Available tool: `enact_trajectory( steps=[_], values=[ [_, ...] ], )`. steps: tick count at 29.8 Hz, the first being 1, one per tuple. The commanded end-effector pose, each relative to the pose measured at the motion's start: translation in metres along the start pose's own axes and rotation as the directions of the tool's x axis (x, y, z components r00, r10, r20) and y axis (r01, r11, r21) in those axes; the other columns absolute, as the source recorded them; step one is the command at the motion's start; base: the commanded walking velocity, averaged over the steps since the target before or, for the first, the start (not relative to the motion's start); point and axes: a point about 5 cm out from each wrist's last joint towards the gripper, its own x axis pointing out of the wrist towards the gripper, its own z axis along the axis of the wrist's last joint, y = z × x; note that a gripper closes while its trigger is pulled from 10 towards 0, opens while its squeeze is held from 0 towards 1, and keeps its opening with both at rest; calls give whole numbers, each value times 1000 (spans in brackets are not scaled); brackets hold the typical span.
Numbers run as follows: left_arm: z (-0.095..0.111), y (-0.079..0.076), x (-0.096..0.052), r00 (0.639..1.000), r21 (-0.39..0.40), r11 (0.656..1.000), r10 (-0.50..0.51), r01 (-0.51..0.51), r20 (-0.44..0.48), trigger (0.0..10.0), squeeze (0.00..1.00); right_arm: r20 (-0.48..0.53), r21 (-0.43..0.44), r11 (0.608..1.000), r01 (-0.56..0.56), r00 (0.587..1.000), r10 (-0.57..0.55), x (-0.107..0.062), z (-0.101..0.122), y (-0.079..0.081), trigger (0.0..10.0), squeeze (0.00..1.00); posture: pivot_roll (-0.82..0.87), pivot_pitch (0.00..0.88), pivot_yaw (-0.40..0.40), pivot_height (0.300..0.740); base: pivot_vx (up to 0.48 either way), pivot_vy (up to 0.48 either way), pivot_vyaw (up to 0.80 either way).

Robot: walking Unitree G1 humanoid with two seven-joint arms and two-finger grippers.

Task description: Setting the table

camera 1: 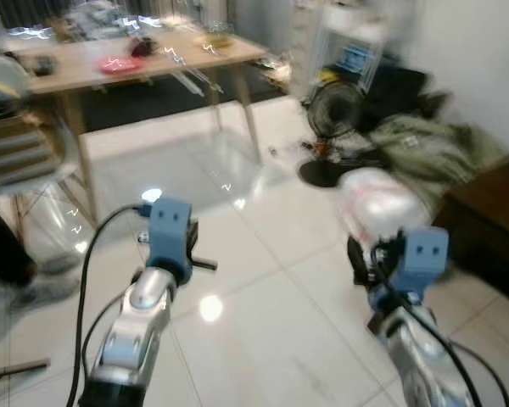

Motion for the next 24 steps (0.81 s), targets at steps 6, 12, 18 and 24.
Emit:
enact_trajectory(
  steps=[6,12,18,24],
  values=[
    [-8,-1,2,999,21,1000,-22,23,-30,10000,0,-8,-5,999,48,999,-48,-3,-3,-8,10000,0,99,106,60,740,479,0,325],
    [-7,-10,7,997,20,997,-68,68,-27,10000,0,-16,-21,995,101,995,-102,-6,-6,-21,10000,0,76,104,78,740,479,0,0],
    [-4,-14,12,997,15,997,-81,82,-18,10000,0,-9,-18,994,110,994,-110,-10,-7,-23,10000,0,70,102,77,740,480,0,0],
    [-4,-15,12,996,11,996,-84,84,-14,10000,0,-2,3,993,114,993,-114,-9,-6,-22,10000,0,73,101,75,740,477,0,0]
  ],
)
